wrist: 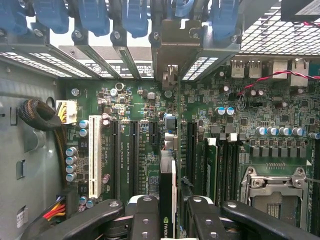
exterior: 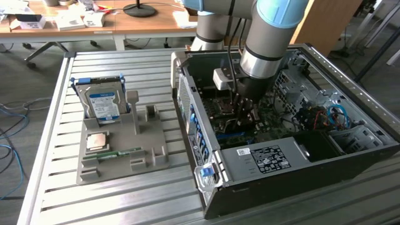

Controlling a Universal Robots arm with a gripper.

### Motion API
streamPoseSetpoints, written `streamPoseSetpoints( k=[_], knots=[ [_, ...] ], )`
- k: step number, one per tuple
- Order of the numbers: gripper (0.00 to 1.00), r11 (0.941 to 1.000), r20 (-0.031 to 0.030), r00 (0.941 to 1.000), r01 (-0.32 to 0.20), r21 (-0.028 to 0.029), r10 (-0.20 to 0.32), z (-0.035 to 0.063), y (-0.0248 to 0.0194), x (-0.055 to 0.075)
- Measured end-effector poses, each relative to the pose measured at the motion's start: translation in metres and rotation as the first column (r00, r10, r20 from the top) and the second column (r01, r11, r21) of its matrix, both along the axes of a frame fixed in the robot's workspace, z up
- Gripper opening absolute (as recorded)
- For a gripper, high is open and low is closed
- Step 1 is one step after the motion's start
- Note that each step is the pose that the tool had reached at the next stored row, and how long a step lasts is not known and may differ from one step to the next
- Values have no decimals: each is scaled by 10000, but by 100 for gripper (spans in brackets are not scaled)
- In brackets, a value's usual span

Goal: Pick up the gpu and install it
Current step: 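Insert the gpu into the slot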

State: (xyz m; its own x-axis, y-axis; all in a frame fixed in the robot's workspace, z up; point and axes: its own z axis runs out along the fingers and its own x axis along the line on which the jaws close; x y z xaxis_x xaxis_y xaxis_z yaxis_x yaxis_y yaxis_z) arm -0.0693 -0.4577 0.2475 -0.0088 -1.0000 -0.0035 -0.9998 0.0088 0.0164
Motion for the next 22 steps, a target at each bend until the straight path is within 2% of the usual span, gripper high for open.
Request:
streamPoseSetpoints(
  k=[22],
  knots=[
    [26,10000,0,10000,0,-1,0,-5,0,0]
  ],
)
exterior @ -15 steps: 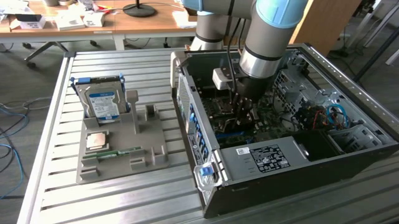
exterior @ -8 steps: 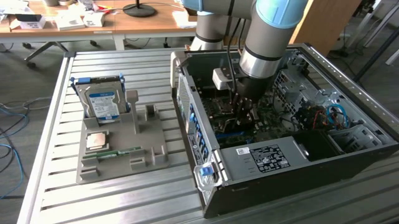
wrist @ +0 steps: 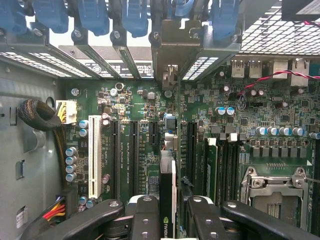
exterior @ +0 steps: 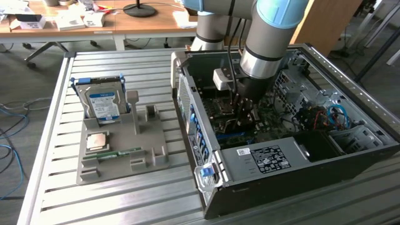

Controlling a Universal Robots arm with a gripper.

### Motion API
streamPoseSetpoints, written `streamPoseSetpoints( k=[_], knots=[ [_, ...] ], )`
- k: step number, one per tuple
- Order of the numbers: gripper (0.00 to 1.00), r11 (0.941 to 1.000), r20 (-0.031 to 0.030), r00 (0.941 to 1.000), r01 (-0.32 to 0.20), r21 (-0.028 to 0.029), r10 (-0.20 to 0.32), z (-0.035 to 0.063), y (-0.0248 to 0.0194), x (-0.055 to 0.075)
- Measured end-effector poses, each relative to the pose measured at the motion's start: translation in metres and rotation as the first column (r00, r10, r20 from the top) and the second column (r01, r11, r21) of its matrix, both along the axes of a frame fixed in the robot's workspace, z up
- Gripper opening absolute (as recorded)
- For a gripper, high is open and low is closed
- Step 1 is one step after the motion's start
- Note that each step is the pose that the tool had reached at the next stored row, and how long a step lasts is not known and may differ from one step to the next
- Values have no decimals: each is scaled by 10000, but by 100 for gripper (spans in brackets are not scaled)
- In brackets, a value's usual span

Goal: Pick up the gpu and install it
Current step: 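Insert the gpu into the slot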

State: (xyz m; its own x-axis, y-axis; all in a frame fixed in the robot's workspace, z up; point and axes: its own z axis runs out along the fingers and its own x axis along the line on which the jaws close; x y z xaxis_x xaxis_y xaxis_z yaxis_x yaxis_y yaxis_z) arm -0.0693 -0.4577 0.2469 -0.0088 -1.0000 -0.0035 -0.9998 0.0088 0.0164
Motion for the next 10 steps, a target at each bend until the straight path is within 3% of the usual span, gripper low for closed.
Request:
streamPoseSetpoints(
  k=[4,5,10],
  knots=[
    [27,10000,1,10000,0,1,0,0,0,0],
    [34,10000,0,10000,0,1,0,0,0,0],
    [34,10000,0,10000,0,0,0,24,0,0]
  ],
)
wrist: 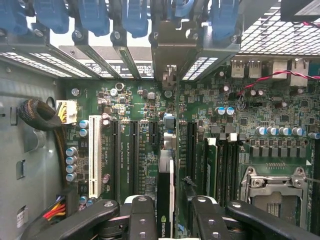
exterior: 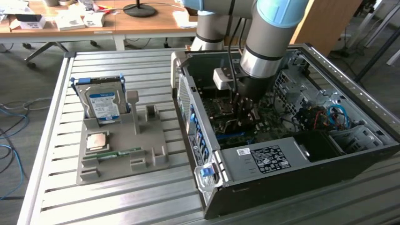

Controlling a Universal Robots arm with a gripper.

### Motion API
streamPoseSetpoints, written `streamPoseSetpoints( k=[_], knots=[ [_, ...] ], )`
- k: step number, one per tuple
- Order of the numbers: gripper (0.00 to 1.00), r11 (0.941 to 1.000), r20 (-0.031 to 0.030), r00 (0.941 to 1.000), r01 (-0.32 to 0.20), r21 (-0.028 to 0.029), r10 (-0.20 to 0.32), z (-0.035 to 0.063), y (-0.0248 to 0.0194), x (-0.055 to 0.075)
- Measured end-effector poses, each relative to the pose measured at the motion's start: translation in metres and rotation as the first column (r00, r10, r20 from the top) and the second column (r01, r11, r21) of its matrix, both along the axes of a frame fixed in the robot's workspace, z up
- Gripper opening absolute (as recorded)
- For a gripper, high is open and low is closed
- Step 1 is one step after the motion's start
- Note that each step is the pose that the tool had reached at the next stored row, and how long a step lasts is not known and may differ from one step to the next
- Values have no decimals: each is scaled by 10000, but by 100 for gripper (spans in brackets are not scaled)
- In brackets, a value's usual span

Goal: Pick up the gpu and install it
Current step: 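Insert the gpu into the slot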

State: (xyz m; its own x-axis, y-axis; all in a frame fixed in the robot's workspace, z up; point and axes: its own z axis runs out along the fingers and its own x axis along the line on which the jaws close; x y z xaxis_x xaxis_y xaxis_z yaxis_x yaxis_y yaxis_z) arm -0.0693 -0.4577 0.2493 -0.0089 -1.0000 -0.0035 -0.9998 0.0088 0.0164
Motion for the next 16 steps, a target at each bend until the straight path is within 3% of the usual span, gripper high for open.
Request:
streamPoseSetpoints(
  k=[7,16],
  knots=[
    [34,10000,0,10000,0,0,0,166,0,0],
    [34,10000,0,10000,-1,0,1,508,0,2]
  ],
)
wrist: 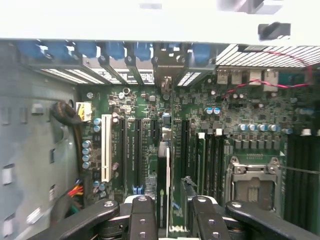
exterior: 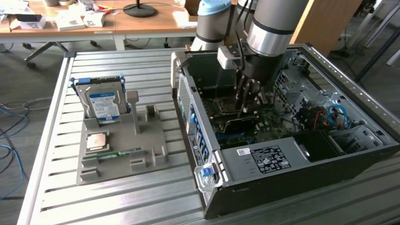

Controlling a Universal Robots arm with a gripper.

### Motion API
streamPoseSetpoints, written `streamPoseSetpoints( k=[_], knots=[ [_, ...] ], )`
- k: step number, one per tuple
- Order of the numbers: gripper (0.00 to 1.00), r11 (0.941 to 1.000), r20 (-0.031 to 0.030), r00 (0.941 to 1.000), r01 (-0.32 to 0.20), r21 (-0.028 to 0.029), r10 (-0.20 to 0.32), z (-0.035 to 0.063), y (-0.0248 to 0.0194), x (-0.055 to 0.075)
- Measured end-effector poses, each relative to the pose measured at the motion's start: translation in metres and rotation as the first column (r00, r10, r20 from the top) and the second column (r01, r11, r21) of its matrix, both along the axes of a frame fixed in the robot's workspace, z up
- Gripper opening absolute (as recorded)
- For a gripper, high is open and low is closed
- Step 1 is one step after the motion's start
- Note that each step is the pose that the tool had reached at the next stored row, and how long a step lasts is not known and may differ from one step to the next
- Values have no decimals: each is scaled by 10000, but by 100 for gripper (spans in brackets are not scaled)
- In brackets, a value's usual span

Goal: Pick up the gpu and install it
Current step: 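Insert the gpu into the slot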

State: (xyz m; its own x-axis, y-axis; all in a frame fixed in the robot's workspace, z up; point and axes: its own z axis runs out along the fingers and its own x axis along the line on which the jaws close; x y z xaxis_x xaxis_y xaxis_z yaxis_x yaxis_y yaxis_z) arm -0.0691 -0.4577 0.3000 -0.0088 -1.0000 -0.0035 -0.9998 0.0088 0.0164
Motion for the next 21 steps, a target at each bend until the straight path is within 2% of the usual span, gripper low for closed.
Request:
streamPoseSetpoints(
  k=[7,12,17,21],
  knots=[
    [34,10000,-1,10000,1,0,-1,233,0,0],
    [34,10000,0,10000,0,1,0,366,0,0],
    [34,10000,0,10000,1,-1,-1,460,0,0],
    [34,10000,1,10000,0,2,0,461,0,0]
  ],
)
